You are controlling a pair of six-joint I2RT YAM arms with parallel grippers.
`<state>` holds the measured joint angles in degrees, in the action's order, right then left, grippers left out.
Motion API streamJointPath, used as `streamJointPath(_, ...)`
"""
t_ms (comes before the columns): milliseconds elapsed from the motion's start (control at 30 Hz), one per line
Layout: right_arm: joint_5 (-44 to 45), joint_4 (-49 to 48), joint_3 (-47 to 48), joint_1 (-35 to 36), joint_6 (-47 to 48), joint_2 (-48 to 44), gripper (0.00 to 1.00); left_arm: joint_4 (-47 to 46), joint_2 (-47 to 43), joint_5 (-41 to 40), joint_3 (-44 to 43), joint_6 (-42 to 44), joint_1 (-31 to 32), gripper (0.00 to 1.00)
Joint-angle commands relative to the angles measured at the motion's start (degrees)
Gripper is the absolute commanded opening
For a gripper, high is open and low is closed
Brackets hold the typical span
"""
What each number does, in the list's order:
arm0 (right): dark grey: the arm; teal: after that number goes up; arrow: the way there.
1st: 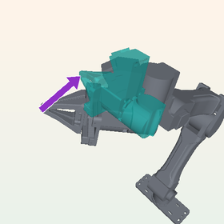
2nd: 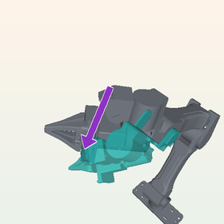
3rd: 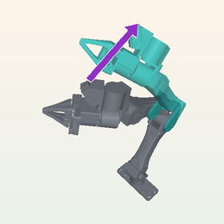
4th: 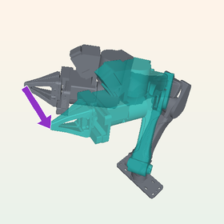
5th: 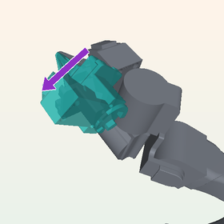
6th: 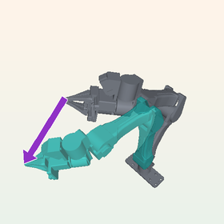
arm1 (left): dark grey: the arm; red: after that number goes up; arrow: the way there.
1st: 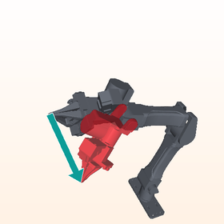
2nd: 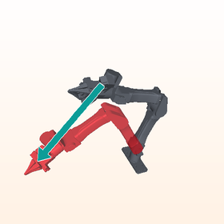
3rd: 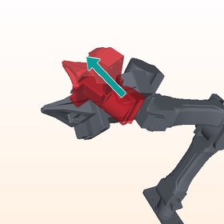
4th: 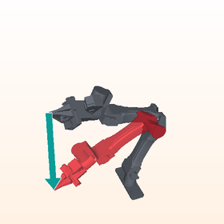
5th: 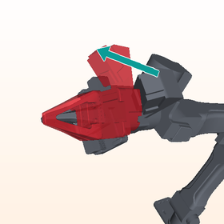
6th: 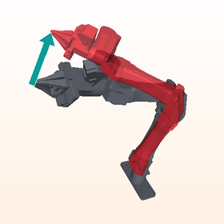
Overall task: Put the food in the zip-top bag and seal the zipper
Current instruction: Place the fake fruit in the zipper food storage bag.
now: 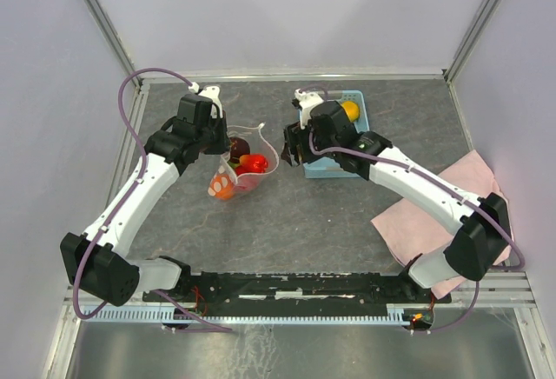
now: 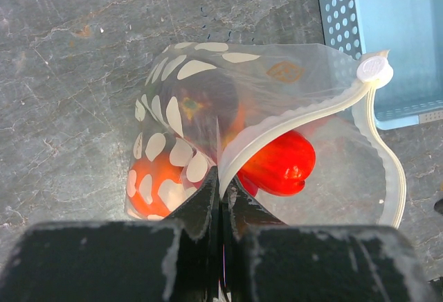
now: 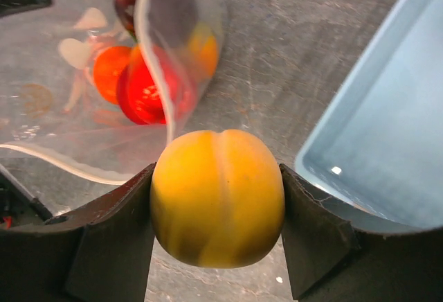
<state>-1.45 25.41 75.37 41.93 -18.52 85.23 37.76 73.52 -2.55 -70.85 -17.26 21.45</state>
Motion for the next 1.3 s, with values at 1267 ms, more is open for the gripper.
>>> streamJointPath(1267,-8.06,-34.3,1.74,10.43,-8.73,16.2,0.89,-2.73,-1.53,3.2,0.36,1.96,-0.36,0.03)
